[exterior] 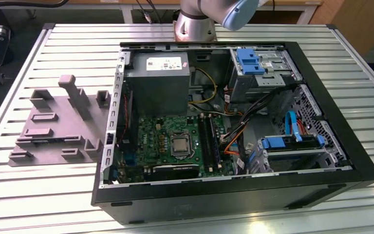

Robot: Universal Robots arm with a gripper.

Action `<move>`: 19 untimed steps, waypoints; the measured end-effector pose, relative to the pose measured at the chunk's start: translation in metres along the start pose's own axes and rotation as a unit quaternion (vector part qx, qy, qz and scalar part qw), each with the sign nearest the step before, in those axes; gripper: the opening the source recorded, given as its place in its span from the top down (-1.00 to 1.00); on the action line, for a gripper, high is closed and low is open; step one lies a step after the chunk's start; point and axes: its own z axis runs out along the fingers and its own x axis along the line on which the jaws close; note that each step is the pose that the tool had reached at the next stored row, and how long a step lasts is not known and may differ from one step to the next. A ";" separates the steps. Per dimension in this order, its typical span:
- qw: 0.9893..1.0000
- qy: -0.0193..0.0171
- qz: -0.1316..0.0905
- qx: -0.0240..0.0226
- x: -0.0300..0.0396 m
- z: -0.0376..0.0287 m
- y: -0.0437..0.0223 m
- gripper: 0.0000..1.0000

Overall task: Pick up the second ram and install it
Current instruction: 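Pick up the second ram and move it above second insertion slot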

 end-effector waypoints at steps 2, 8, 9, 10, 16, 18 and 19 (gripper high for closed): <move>1.000 0.000 -0.001 0.000 0.0000 0.0000 0.0000 0.79; 1.000 0.000 -0.002 0.000 0.0000 0.0000 0.0000 0.79; 1.000 0.000 -0.002 0.000 0.0000 0.0000 0.0000 0.79; 1.000 0.000 -0.003 0.000 0.0000 0.0000 0.0000 0.79; 1.000 0.000 -0.004 0.000 0.0000 0.0000 0.0000 0.79; 1.000 0.000 -0.005 0.000 0.0000 0.0000 0.0000 0.79; 1.000 0.000 -0.005 0.000 0.0000 0.0000 0.0000 0.79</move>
